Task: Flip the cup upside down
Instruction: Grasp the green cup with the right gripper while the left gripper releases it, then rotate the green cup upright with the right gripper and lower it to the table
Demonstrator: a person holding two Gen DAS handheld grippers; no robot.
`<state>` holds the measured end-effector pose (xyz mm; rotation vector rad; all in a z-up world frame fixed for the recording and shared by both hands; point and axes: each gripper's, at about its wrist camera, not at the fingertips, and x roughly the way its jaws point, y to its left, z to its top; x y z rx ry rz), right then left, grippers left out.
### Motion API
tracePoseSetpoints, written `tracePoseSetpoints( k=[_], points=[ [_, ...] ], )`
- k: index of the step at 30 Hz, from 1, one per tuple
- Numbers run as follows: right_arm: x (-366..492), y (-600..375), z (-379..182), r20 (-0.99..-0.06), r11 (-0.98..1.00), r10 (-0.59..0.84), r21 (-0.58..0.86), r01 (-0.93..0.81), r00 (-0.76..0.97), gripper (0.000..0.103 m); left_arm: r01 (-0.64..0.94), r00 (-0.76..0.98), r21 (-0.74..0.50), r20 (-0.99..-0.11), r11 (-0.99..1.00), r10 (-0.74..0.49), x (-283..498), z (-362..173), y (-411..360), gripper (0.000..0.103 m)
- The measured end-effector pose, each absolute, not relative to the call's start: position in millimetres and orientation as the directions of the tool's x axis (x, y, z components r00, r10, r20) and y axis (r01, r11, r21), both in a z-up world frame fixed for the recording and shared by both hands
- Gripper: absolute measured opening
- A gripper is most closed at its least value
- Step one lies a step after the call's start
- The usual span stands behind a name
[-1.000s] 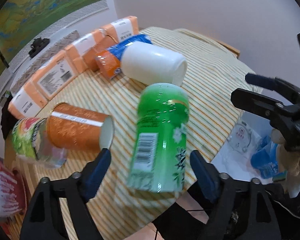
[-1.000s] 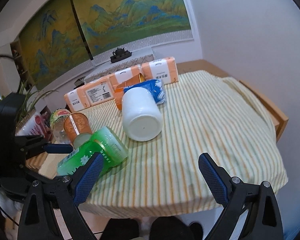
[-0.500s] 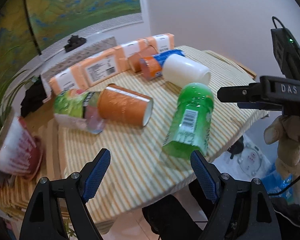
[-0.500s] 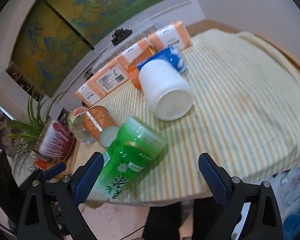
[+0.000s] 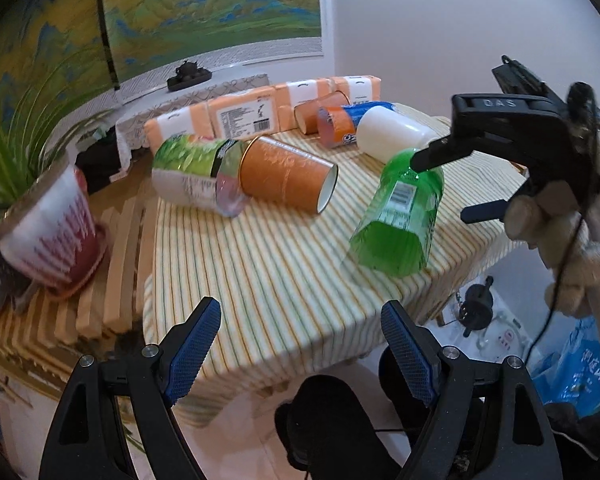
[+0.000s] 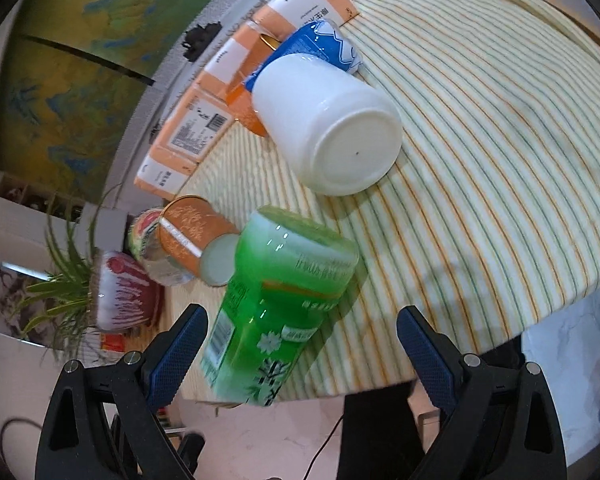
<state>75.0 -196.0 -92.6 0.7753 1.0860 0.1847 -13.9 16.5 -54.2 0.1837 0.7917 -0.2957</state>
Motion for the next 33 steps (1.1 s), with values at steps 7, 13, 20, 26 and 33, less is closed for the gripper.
tracePoseSetpoints(
  k=[7, 13, 20, 26, 33],
  points=[
    [90, -191, -100, -0.738, 0.71, 0.515, 0.653, 0.265, 0.436, 0.089, 0.314, 0.655, 0.027, -0.73, 0.949, -0.196, -20, -67, 23, 0.085],
    [99, -187, -103, -0.741, 0.7, 0.522, 0.655, 0.285, 0.422, 0.079, 0.309, 0.655, 0.035, -0.733, 0.95, -0.185, -23, -74, 22, 0.085],
    [97, -178, -93, -0.736, 0.732, 0.514, 0.644, 0.224, 0.44, 0.068, 0.282, 0.665, 0.01, -0.723, 0.96, -0.188, -24, -74, 28, 0.085],
    [96, -177, -92, -0.727, 0.74, 0.517, 0.645, 0.19, 0.453, 0.067, 0.264, 0.668, -0.024, -0.717, 0.964, -0.201, -22, -74, 28, 0.085],
    [88, -170, -78, -0.719, 0.811, 0.463, 0.58, 0.08, 0.519, 0.066, 0.252, 0.669, -0.051, -0.713, 0.966, -0.212, -17, -73, 26, 0.085]
  ],
)
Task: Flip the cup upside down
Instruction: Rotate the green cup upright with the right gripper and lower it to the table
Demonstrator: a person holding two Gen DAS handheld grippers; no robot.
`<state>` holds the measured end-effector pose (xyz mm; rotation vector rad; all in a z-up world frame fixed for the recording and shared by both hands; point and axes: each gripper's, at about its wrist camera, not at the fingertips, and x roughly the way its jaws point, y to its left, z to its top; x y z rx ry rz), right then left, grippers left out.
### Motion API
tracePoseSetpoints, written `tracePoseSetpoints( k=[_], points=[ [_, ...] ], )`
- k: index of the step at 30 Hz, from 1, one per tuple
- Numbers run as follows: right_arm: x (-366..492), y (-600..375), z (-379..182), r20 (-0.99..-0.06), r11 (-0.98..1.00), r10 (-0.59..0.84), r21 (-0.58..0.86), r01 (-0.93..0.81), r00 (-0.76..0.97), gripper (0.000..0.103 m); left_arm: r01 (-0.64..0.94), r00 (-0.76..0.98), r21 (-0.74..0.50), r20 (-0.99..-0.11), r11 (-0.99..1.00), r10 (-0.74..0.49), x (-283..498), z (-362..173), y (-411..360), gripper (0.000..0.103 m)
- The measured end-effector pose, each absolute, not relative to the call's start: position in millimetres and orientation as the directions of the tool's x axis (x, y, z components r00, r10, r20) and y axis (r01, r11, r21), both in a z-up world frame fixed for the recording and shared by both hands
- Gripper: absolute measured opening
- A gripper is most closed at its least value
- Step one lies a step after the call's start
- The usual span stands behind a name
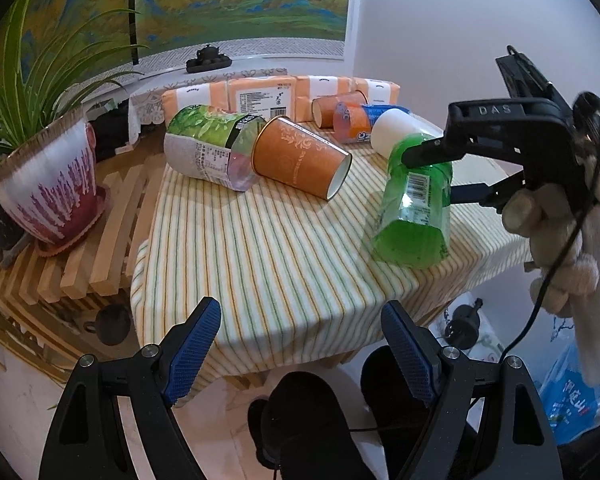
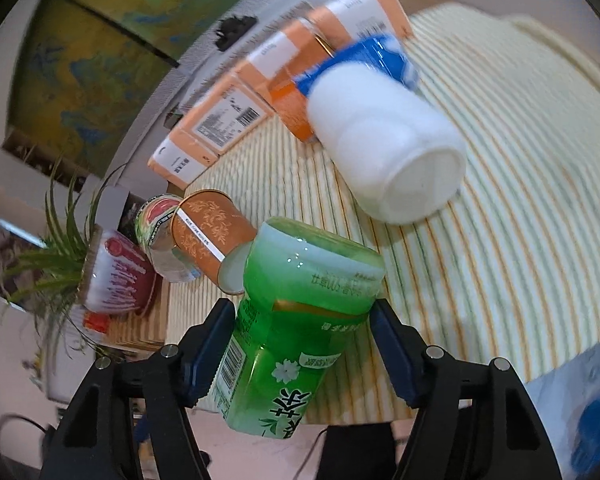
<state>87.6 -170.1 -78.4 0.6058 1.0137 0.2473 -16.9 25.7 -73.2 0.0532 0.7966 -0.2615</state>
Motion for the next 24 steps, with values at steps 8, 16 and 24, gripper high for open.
tracePoseSetpoints(
  k=[8, 16, 24],
  points=[
    [76, -157, -61, -0.684, 0.889, 0.392, 0.453, -0.064, 0.615, 0.063, 0.239, 0.673, -0.073, -0.706, 0.968, -0.22, -10, -71, 21, 0.085],
    [66, -143, -49, -0.607, 0.938, 0.326, 0.301, -0.17, 0.725, 0.063, 0.237, 0.677, -0.081, -0.701, 0.968, -0.224, -3, -68, 14, 0.085],
    [68, -139, -46, -0.511, 0.97, 0.24, 0.159, -0.184, 0.825, 0.063, 0.225, 0.674, -0.096, -0.704, 0.97, -0.226, 6, -70, 12, 0.085]
  ],
)
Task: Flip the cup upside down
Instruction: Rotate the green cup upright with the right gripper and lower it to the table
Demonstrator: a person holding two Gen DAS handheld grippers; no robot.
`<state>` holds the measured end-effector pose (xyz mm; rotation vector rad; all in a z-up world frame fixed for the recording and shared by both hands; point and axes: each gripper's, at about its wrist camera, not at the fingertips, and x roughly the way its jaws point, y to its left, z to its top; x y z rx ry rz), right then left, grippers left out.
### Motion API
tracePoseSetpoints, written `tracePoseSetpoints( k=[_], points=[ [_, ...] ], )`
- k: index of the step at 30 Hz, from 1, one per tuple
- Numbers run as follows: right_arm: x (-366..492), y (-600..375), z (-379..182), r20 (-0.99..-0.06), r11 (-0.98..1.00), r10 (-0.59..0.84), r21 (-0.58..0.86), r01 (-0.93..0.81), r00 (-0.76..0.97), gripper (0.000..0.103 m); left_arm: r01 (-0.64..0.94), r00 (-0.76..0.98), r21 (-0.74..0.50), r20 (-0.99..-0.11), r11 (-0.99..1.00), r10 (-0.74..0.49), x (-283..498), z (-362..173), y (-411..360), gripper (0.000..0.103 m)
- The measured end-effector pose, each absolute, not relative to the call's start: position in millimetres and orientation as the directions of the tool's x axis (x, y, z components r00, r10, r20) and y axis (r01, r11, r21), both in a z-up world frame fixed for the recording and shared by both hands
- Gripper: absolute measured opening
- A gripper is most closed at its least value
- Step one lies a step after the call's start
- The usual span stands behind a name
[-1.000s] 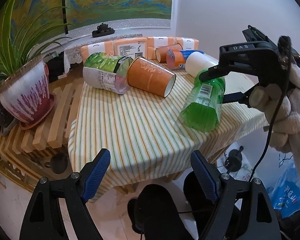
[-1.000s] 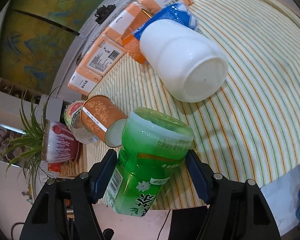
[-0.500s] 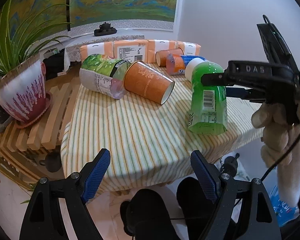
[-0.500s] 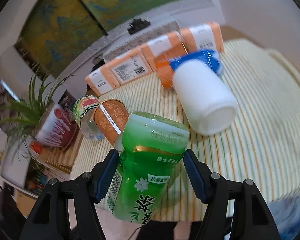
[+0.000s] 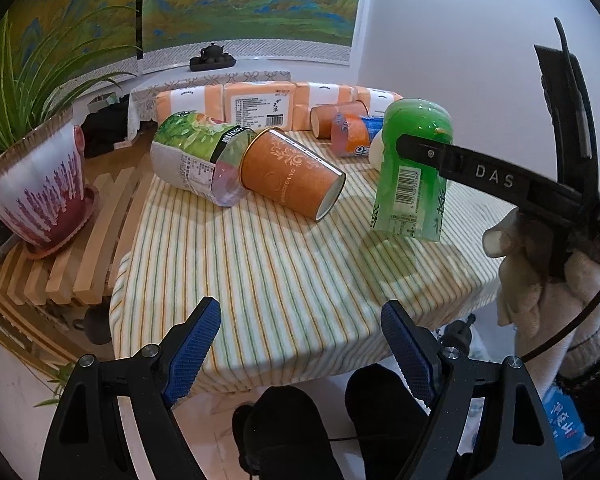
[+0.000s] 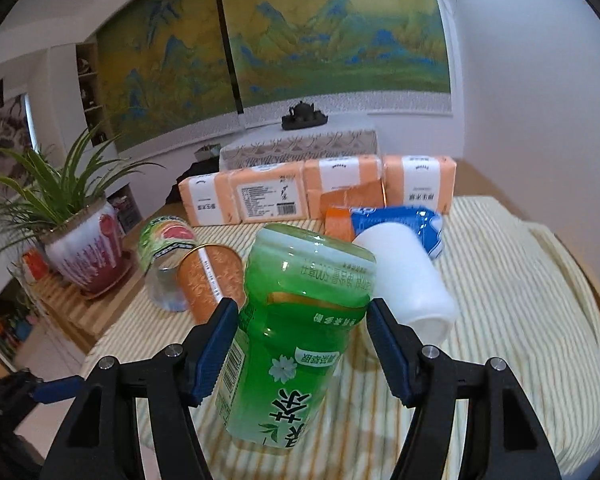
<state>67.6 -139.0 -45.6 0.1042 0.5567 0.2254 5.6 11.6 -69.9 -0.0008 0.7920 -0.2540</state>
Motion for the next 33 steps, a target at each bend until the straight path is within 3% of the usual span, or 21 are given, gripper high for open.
tracePoseSetpoints(
  k=[16, 33],
  points=[
    [64, -117, -53, -0.377, 0.98, 0.169, -0.036, -0.197, 0.911, 0.063, 0.217, 0.672, -0.102, -0.706, 0.971, -0.225, 6, -70, 14, 0.085],
    [47, -104, -64, -0.362, 0.965, 0.161, -0.136, -0.223, 0.918, 0.063, 0.208, 0.69, -0.093, -0.691, 0.974, -0.214, -1, -63, 17, 0.085]
  ],
)
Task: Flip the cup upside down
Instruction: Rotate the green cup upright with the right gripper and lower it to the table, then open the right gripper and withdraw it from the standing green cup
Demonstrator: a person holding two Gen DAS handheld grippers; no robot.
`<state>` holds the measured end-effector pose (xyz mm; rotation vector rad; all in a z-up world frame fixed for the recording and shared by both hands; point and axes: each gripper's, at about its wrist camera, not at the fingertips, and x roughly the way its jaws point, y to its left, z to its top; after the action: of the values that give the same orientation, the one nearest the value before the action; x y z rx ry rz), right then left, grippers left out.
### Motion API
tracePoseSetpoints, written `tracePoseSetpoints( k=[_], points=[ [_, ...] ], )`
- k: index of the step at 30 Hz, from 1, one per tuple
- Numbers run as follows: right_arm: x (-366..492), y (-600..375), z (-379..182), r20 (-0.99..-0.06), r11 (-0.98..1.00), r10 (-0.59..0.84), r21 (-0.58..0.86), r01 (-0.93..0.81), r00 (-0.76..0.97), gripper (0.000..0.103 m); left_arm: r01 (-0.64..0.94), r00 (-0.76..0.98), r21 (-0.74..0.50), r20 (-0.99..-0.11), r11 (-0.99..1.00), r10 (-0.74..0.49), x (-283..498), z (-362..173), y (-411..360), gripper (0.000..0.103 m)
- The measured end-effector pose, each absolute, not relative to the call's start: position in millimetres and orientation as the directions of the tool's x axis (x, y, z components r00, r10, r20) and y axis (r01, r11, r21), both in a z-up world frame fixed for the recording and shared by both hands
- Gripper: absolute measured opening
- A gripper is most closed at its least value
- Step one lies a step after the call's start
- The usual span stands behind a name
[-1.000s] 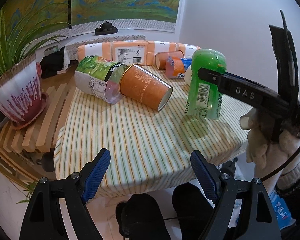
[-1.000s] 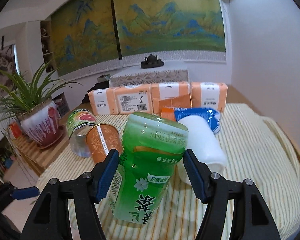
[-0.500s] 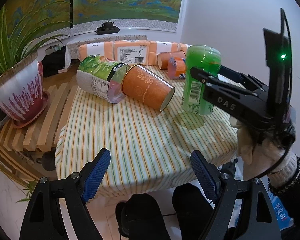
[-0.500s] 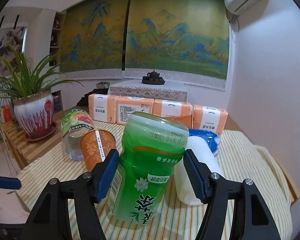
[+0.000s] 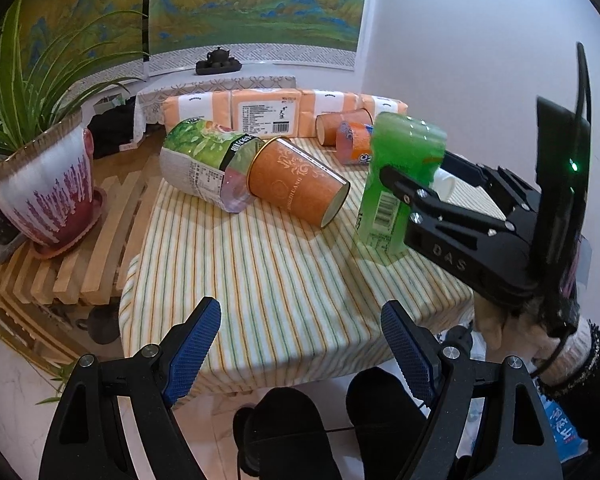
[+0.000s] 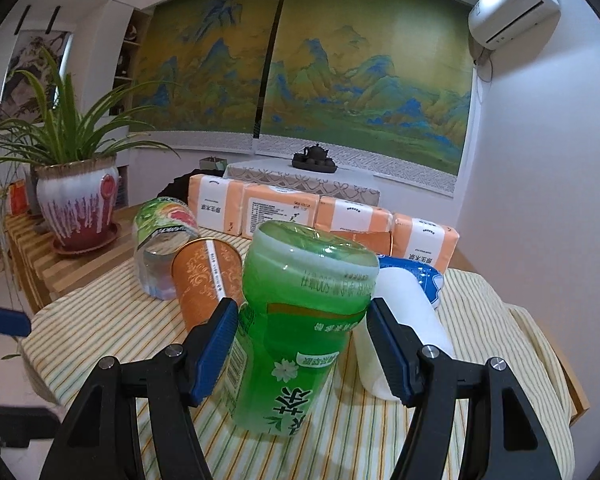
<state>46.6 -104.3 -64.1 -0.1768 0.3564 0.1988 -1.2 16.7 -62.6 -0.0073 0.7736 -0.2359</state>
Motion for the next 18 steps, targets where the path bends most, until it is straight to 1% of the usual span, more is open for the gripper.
tracePoseSetpoints(
  k=[18],
  points=[
    [27, -95, -66, -0.388, 0.955, 0.191, -0.141, -0.263, 0.902, 0.063, 0.199, 0.705, -0.098, -0.677, 0.975, -0.212, -10, -56, 21, 0.085]
  ],
)
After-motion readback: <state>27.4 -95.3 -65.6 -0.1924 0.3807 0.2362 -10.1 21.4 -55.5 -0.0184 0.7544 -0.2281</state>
